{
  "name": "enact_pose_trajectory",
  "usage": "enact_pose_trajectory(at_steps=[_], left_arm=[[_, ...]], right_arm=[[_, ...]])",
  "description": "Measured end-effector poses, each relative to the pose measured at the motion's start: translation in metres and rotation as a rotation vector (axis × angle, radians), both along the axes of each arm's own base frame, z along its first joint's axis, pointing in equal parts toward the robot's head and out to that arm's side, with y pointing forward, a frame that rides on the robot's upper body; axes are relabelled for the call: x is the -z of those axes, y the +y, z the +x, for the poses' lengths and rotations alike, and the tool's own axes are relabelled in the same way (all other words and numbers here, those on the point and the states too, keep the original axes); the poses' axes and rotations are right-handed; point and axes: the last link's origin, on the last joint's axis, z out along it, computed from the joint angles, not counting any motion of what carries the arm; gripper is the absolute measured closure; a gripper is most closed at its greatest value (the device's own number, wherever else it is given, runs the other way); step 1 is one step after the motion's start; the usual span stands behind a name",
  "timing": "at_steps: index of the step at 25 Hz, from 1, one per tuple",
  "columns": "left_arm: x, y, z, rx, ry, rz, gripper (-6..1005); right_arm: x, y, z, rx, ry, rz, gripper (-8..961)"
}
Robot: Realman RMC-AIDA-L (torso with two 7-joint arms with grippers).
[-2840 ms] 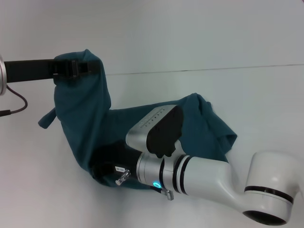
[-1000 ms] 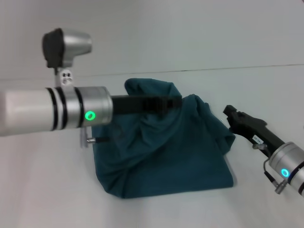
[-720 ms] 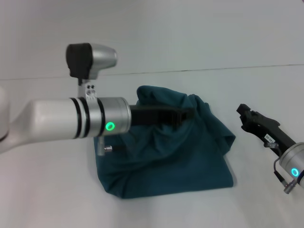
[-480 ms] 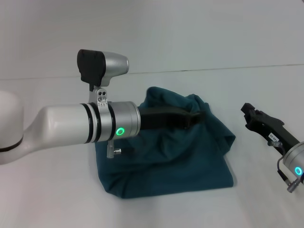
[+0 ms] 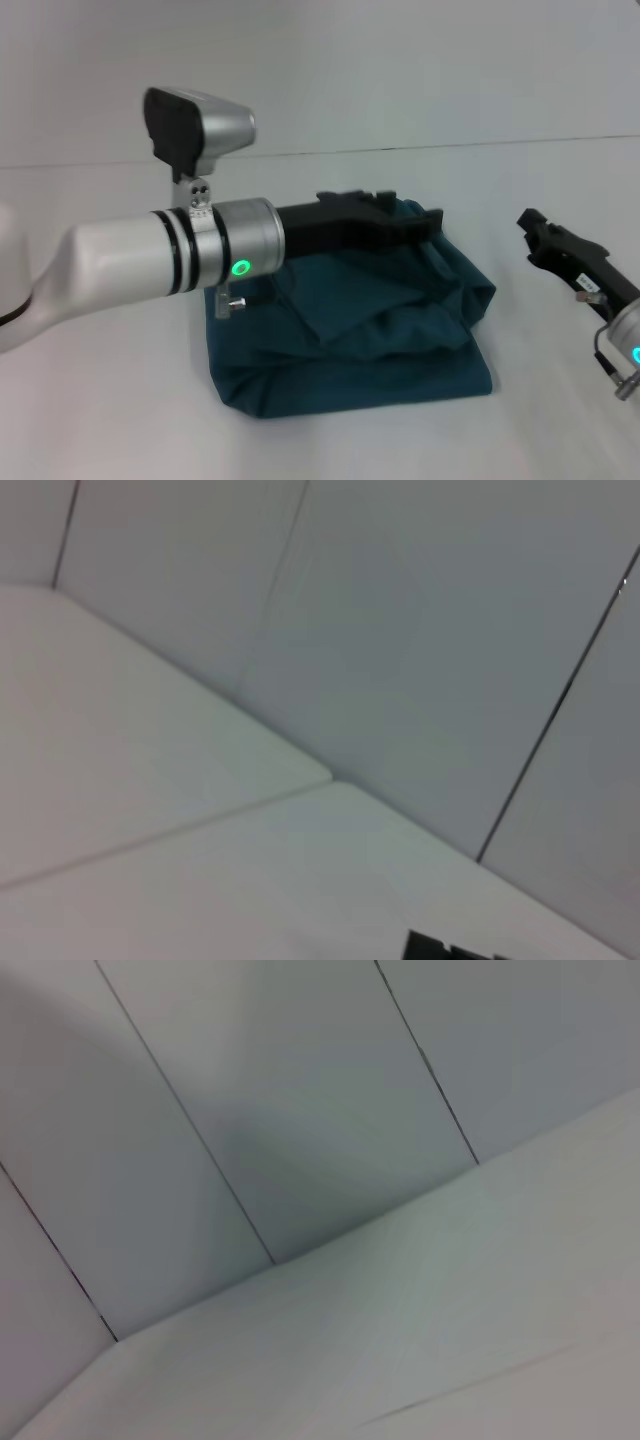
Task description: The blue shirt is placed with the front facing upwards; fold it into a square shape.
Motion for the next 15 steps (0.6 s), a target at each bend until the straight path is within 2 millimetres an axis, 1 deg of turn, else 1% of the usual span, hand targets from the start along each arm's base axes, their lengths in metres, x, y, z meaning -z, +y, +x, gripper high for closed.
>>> enact_pose_trajectory(at_steps=[1, 2, 3, 5, 8, 10, 15], left_arm=[[0.000, 0.000, 0.000, 0.000, 0.000, 0.000, 361], [-0.006, -0.001, -0.002, 0.012, -0.010, 0.028, 321], [-0.018, -0.004, -0.008, 0.042, -0.042, 0.101, 280], [-0.027, -0.007, -0.013, 0.059, -0.067, 0.152, 199], [-0.042, -0.016, -0.029, 0.102, -0.117, 0.274, 178], [-0.048, -0.021, -0.039, 0.120, -0.136, 0.325, 164], [-0.058, -0.033, -0.066, 0.111, -0.186, 0.362, 129]], right_arm=[[-0.003, -0.001, 0.001, -0.010, 0.000, 0.009, 950], [-0.006, -0.002, 0.002, -0.016, 0.002, 0.017, 950], [-0.009, -0.004, 0.003, -0.023, 0.007, 0.024, 950], [-0.016, -0.006, 0.004, -0.044, 0.011, 0.029, 950], [-0.023, -0.010, 0.002, -0.115, -0.016, 0.010, 950], [-0.026, -0.013, -0.002, -0.177, -0.044, -0.008, 950], [-0.034, -0.020, -0.014, -0.344, -0.110, -0.082, 950]])
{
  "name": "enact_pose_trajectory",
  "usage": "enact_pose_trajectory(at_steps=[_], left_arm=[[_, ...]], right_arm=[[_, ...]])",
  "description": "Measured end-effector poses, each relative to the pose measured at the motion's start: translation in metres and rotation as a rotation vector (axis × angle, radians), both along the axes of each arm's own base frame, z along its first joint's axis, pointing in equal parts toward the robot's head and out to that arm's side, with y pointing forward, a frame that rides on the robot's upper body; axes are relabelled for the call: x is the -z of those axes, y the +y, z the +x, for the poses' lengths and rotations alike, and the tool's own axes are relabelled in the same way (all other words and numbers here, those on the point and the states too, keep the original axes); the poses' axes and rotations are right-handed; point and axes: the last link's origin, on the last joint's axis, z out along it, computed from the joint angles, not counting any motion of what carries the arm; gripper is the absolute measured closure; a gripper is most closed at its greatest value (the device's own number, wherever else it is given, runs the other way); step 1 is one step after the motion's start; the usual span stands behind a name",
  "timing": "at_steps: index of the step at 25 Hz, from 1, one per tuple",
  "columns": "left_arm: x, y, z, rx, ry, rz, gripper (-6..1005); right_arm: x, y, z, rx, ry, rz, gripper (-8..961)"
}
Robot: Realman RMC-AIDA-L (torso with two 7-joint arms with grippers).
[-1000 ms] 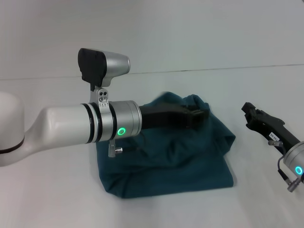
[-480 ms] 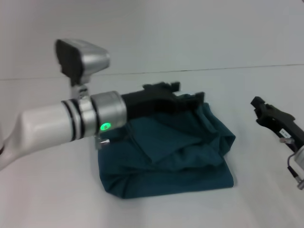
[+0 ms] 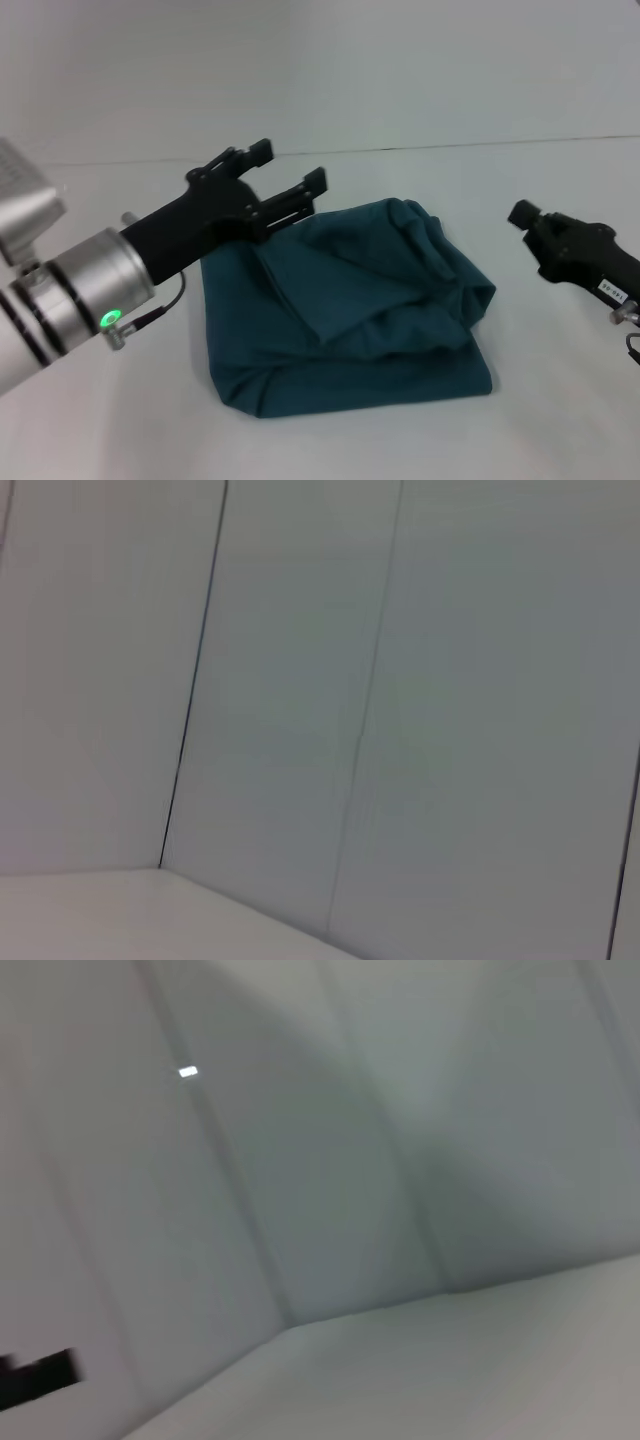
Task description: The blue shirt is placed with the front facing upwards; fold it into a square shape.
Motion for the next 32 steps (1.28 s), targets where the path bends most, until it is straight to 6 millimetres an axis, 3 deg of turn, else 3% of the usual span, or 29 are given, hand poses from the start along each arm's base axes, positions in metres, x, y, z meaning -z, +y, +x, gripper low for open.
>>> enact_pose_trajectory(at_steps=[8, 15, 20, 32], left_arm=[[-0.013, -0.019, -0.028, 0.011, -0.033, 0.042, 127], [-0.016, -0.031, -0.040, 0.002, -0.037, 0.042, 127], [-0.021, -0.040, -0.047, 0.019, -0.045, 0.043, 127], [-0.032, -0.064, -0.066, 0.031, -0.063, 0.058, 127]], right_arm=[[-0.016, 0.003, -0.021, -0.216, -0.142, -0.144, 941], [-0.046, 0.027, -0.047, -0.283, -0.258, -0.260, 895], [-0.048, 0.037, -0.072, -0.330, -0.377, -0.383, 851], [-0.021, 0.050, -0.132, -0.430, -0.767, -0.511, 388]])
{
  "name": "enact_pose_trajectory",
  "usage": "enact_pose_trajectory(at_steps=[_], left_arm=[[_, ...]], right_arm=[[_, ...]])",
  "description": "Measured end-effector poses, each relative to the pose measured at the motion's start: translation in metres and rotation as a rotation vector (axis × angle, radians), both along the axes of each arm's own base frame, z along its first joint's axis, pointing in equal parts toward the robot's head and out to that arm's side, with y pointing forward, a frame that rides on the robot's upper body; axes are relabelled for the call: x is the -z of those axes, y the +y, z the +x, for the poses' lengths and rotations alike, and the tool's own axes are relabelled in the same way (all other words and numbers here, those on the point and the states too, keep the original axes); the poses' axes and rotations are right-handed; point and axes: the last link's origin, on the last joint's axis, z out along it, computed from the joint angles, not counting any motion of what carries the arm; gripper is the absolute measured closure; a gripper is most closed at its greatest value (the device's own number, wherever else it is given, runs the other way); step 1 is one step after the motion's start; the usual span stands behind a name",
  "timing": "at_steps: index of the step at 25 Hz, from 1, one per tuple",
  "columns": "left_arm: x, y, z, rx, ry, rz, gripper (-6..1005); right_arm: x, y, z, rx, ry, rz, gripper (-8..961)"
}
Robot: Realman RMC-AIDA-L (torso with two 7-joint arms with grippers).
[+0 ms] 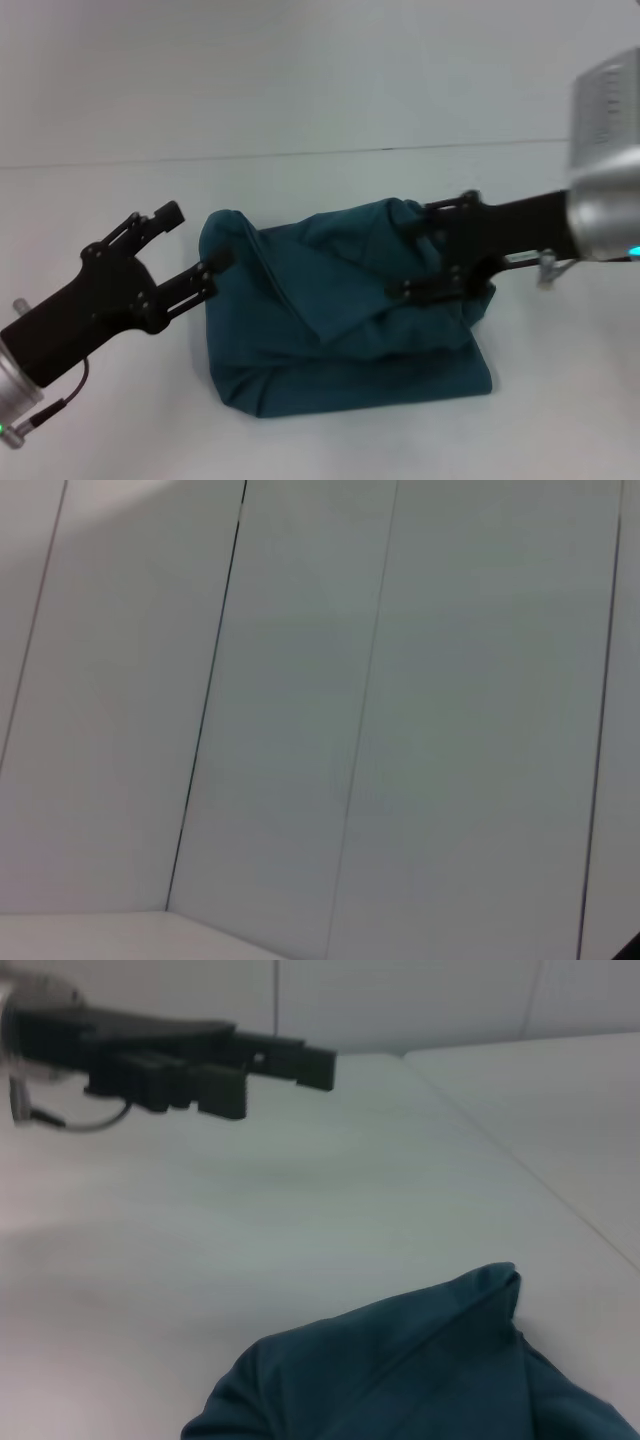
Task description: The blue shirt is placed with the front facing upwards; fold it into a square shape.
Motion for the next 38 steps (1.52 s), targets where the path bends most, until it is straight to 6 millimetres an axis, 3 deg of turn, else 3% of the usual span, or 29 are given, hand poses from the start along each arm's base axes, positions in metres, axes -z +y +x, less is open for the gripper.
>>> enact_pose_trajectory(at_steps=[4, 20, 32, 38], left_arm=[[0.000, -0.005, -0.004, -0.014, -0.005, 0.002, 128], [-0.001, -0.010, -0.008, -0.018, -0.007, 0.000, 127], [0.000, -0.010, -0.009, -0.019, -0.002, -0.004, 127], [0.000, -0.009, -0.010, -0.026, 0.000, -0.001, 127]], right_arm=[[0.022, -0.004, -0.020, -0.086, -0.097, -0.005, 219], [0.106, -0.011, -0.036, -0.154, -0.258, 0.090, 223], [0.139, 0.002, -0.031, -0.043, -0.240, 0.167, 227], [0.134, 0.024, -0.032, 0.075, -0.170, 0.274, 229]])
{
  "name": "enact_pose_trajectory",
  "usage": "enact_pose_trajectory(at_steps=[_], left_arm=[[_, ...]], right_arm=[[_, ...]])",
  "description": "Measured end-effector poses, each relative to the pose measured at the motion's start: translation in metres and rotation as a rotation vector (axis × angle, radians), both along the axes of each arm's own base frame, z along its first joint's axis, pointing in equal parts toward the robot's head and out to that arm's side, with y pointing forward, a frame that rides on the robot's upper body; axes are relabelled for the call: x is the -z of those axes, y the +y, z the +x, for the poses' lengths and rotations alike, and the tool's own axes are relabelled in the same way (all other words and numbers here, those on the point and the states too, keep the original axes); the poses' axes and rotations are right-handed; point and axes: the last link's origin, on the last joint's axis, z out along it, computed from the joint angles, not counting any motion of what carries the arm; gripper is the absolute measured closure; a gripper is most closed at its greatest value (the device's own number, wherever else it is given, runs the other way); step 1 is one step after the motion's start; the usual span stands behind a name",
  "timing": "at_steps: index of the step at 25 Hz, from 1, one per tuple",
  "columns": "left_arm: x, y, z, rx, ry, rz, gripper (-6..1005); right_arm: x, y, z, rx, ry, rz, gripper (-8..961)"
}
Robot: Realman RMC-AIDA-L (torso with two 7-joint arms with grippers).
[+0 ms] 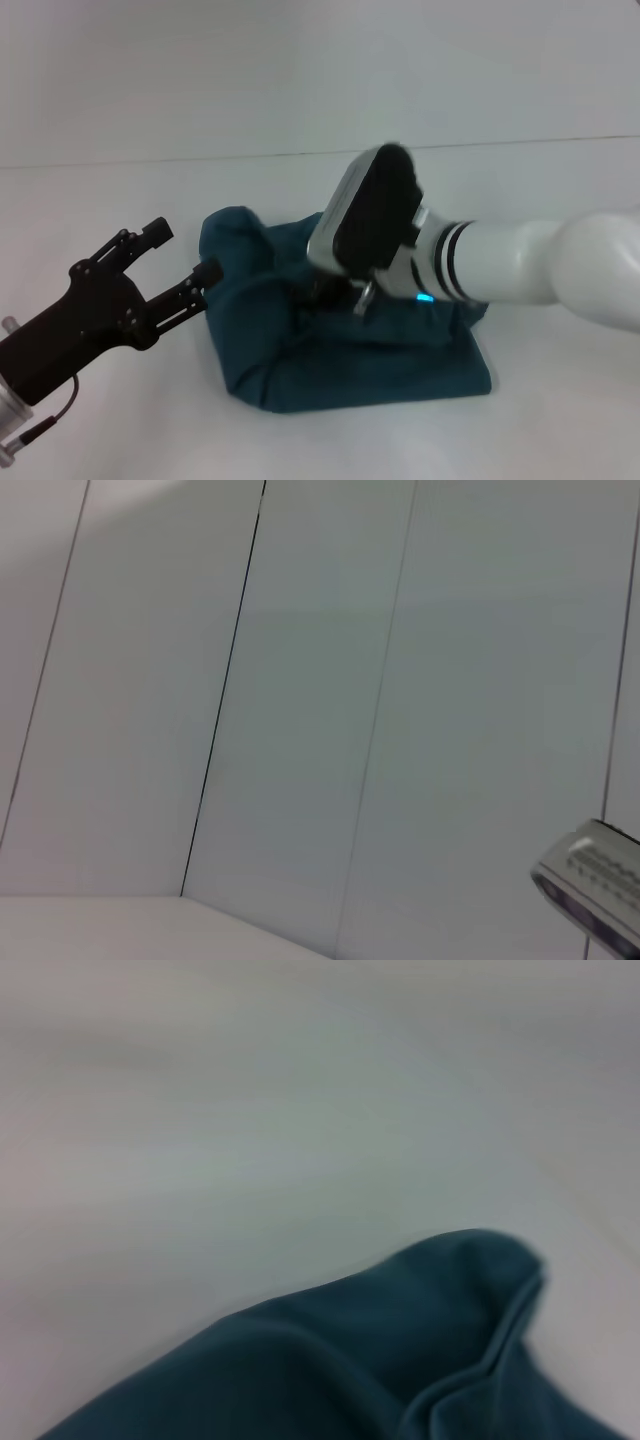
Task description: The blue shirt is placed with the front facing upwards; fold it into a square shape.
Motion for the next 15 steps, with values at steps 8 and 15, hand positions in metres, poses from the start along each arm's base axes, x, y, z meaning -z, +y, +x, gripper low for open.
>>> enact_pose_trajectory(at_steps=[8, 15], left_arm=[[-0.003, 0.000, -0.002, -0.004, -0.004, 0.008, 128], [-0.004, 0.001, -0.002, -0.008, -0.004, 0.012, 127]], right_arm=[[-0.029, 0.020, 0.004, 0.062, 0.065, 0.108, 228], [-0.039, 0.022, 0.009, 0.123, 0.076, 0.079, 226]])
